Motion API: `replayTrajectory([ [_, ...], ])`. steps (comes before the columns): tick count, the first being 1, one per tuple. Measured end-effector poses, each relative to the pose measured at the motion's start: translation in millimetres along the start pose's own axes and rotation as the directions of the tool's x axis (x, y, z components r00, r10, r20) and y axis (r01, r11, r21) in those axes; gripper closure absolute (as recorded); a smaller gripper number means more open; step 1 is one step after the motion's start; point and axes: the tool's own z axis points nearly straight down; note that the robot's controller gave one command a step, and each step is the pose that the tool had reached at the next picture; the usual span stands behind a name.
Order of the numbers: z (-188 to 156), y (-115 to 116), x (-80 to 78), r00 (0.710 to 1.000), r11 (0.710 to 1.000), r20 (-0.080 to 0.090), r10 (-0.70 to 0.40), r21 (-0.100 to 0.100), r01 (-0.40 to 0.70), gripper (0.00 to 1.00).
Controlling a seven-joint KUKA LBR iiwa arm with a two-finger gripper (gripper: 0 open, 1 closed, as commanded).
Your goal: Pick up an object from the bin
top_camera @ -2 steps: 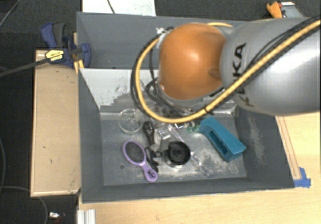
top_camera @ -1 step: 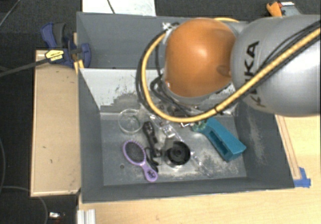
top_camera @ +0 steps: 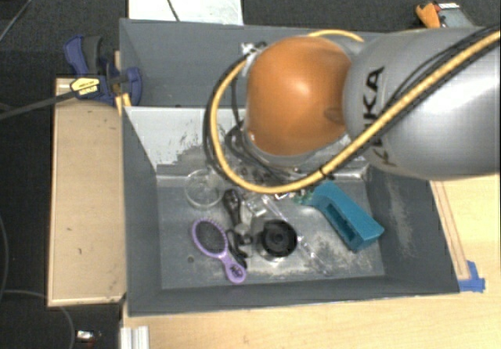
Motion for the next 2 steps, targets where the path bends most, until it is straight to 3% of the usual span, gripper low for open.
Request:
replayTrajectory([
  [1, 23, 6, -20.7, 0.953, 0.953, 0.001, -0.304, 0.0, 0.304, 0.0],
  [2, -17, -29, 2.3, 0.988, 0.988, 0.0, -0.152, -0.002, 0.152, 0.0],
])
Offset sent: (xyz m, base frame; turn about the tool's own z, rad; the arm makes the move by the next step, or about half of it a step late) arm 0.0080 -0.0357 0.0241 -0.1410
